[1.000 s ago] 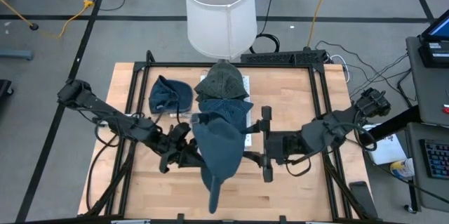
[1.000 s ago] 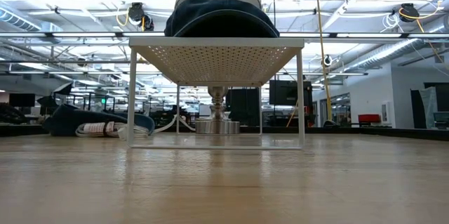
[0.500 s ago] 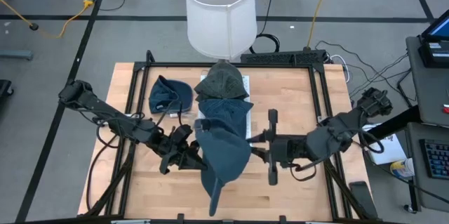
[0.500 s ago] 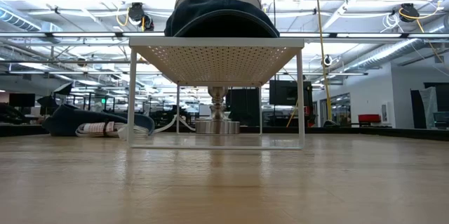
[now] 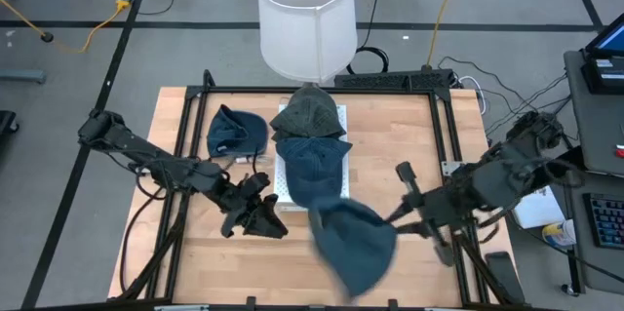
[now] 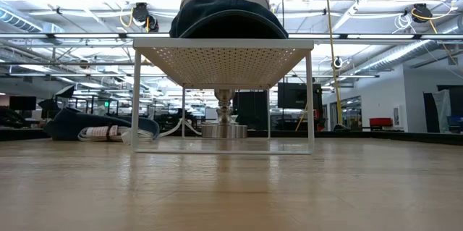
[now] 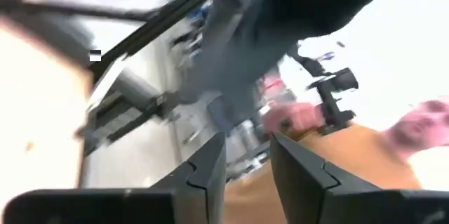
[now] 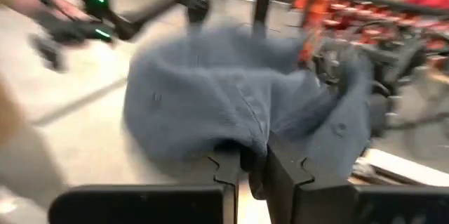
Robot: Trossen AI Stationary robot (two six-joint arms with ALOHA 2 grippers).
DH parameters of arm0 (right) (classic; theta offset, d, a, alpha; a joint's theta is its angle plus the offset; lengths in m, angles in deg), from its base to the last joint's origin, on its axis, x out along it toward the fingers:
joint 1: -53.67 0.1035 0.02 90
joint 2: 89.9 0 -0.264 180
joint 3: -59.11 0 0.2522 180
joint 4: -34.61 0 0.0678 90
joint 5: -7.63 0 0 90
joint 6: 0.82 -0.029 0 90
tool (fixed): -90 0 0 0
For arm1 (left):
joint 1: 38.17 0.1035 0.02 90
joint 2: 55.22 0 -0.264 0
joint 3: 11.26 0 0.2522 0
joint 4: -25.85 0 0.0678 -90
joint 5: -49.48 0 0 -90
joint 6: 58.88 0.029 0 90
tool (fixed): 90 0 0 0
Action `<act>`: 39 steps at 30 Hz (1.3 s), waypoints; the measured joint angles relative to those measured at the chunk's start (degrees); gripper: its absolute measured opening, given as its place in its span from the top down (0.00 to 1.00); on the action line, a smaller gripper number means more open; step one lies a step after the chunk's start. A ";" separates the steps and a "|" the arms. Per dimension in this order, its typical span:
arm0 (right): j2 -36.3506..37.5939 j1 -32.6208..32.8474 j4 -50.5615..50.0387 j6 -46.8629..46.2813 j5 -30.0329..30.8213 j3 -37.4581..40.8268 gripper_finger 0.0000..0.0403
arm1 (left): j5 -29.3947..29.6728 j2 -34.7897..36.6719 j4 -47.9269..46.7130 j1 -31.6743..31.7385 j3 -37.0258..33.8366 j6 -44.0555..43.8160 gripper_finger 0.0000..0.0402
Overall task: Pick & Place hat
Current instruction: Stack the bottom blue cap on the blue cap on the shelf
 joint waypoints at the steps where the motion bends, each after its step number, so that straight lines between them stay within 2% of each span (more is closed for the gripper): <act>1: 0.69 -0.42 -0.62 -1.37 -2.06 0.00 0.94 | -0.33 0.44 -2.45 0.29 -0.05 -0.57 0.71; 7: 3.36 -4.99 -7.31 -17.25 -14.84 0.00 0.94 | -0.22 1.93 -11.67 2.10 -0.06 -2.55 0.69; 11: 3.41 -7.09 -17.15 -20.82 -17.94 0.00 0.94 | -1.54 2.04 -11.66 2.92 -0.07 -4.77 0.69; 13: 3.03 -7.61 -21.55 -19.27 -16.75 0.00 0.94 | -2.77 2.04 -11.69 3.32 -0.05 -5.93 0.69; 20: 0.80 -9.45 -33.83 -11.82 -5.77 0.00 0.94 | -4.71 2.04 -11.73 4.60 -0.05 -9.62 0.69; 28: -1.75 -11.91 -51.97 -6.02 -7.26 0.00 0.94 | -9.28 2.04 -11.52 4.80 -0.05 -14.35 0.69; 31: -1.76 -13.06 -55.50 -6.68 -16.32 0.00 0.94 | -11.40 2.04 -11.16 4.80 -0.06 -14.53 0.69; 34: -1.79 -14.71 -55.34 -10.50 -31.12 0.00 0.94 | -13.59 2.04 -10.42 4.80 -0.05 -16.03 0.69; 36: -1.79 -15.71 -52.85 -13.94 -40.20 0.00 0.94 | -14.60 2.04 -9.26 4.80 -0.05 -16.99 0.69; 39: -1.79 -16.91 -46.47 -18.28 -49.02 0.00 0.94 | -15.17 2.04 -7.16 4.80 -0.05 -17.08 0.69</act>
